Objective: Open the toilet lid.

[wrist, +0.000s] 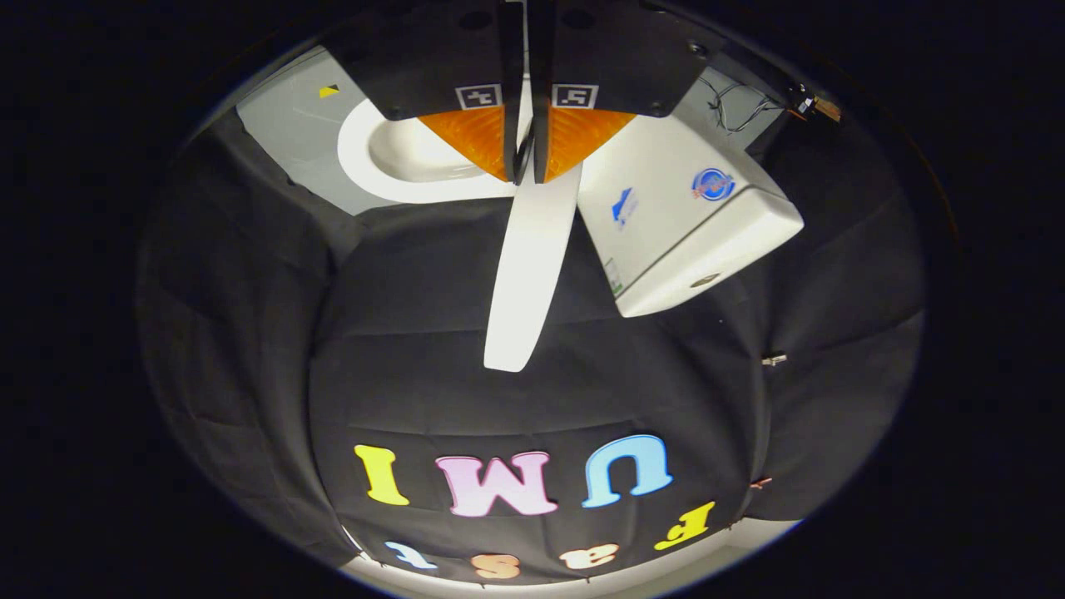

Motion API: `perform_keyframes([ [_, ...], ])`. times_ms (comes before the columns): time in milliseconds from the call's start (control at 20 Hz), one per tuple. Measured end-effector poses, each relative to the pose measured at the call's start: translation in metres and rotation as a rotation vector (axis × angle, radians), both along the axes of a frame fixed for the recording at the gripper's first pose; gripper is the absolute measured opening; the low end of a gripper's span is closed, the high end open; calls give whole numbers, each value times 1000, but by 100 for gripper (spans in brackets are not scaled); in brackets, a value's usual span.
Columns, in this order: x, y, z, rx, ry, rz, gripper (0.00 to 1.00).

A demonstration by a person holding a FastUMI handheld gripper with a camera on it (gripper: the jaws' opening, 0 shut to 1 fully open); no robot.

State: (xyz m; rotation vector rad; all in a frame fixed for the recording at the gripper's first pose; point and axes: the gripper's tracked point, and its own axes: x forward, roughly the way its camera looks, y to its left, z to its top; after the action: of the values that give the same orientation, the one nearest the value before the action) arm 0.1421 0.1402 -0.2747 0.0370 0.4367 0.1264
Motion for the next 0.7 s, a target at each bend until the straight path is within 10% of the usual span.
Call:
perform_keyframes([
  [700,-9,102,0,19,-6,201,8],
])
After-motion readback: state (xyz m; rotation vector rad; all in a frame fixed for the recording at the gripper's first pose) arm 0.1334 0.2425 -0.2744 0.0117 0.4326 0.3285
